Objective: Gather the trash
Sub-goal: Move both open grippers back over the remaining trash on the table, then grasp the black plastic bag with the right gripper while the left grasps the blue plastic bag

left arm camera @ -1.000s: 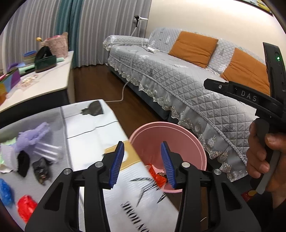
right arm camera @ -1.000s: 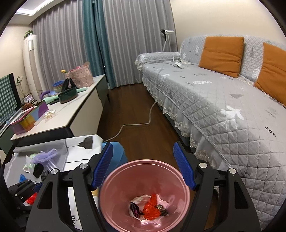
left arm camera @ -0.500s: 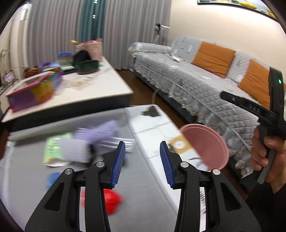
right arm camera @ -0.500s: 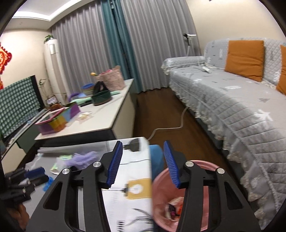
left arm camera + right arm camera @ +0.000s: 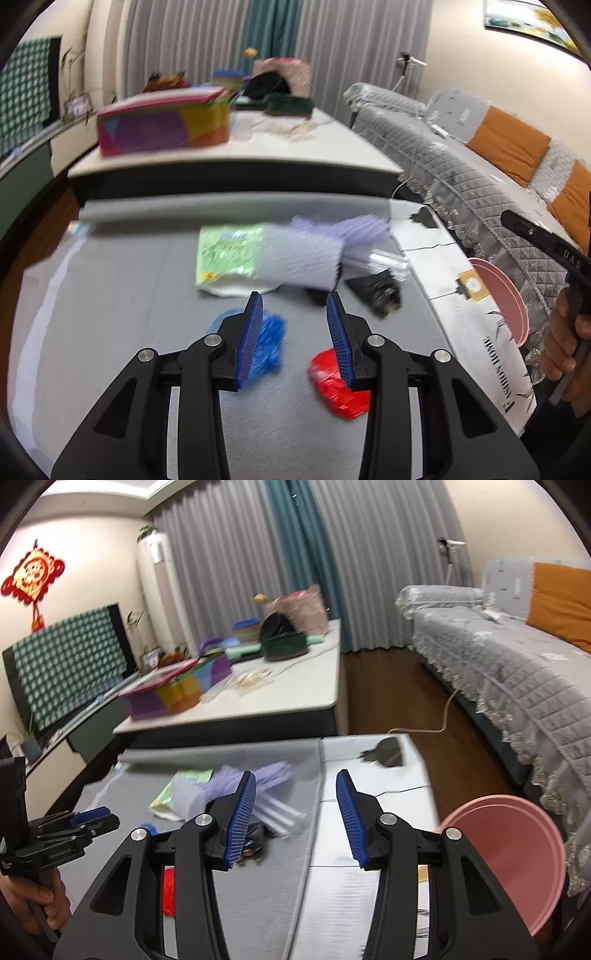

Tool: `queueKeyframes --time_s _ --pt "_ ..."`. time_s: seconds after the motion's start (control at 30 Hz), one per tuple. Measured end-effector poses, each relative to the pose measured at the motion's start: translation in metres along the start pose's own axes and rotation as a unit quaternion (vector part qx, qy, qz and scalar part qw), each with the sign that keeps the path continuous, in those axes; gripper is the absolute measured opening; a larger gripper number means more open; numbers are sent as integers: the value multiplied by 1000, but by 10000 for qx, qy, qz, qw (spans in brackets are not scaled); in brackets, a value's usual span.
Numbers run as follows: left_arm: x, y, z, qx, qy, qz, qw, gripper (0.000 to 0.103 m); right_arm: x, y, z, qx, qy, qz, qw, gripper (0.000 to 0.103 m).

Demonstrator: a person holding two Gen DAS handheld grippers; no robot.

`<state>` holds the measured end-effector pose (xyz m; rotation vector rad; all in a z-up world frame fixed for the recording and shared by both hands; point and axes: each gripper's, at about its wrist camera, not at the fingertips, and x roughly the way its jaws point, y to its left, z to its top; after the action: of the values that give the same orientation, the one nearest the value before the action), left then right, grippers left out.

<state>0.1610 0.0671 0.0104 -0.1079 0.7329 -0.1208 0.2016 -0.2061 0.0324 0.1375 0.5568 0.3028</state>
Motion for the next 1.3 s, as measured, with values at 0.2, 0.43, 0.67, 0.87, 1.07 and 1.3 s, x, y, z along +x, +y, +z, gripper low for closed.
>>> queueKeyframes --time_s 0.2,0.43,0.67,0.87,1.07,1.3 --pt "21 24 -15 -366 276 294 9985 37 46 34 -26 -369 457 106 9982 46" --pt "42 18 -24 -232 473 376 9979 58 86 44 -42 -456 846 88 9953 50" --pt "57 28 -24 -350 686 474 9959 58 117 48 -51 -416 1324 95 9903 63" --pt "67 31 -26 -411 872 427 9944 53 131 55 -60 -579 1610 55 9852 63" --pt "72 32 -29 -382 999 428 9933 38 137 58 -64 -685 1786 -41 9815 52" --pt "69 32 -26 -381 987 387 9936 9 131 60 -64 -799 1758 13 9812 43"
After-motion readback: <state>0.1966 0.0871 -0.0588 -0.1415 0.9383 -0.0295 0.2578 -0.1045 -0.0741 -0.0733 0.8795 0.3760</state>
